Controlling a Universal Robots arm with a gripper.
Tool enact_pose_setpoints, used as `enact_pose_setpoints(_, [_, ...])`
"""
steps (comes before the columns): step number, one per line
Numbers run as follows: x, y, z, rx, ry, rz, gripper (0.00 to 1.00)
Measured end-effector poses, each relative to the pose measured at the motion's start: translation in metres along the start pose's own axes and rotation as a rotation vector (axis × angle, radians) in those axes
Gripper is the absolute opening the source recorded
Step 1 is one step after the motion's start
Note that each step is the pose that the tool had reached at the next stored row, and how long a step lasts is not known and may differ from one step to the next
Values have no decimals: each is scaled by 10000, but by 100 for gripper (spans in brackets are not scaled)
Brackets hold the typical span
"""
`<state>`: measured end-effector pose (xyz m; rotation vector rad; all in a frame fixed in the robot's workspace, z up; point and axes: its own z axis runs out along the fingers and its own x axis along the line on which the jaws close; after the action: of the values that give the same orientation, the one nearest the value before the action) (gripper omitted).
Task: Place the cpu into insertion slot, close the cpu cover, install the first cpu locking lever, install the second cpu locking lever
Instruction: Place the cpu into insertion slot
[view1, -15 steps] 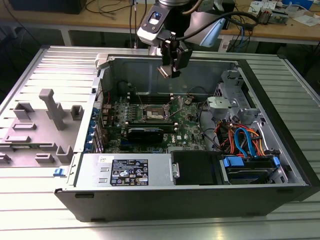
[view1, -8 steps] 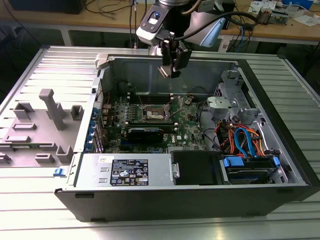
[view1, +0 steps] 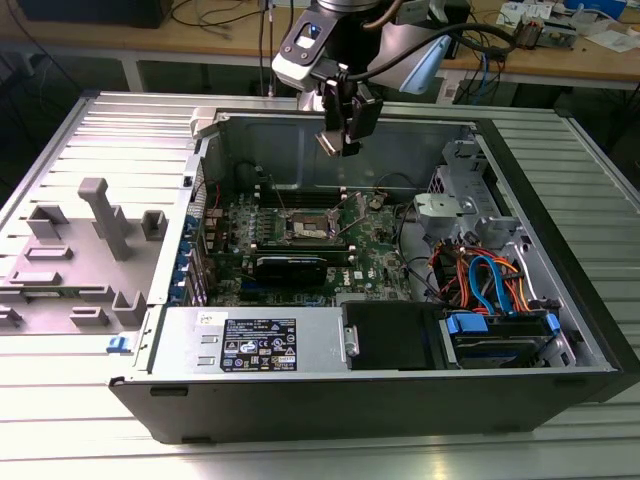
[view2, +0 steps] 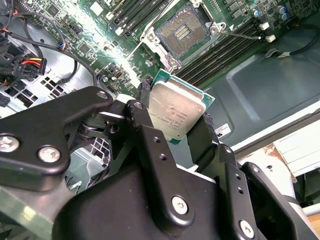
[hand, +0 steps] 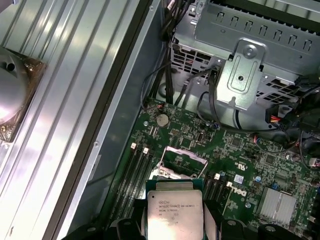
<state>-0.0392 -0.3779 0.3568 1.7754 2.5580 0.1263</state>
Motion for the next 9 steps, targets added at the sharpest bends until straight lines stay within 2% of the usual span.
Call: enact_pose_setpoints(9, [0, 0, 1, -8, -24, 307, 55])
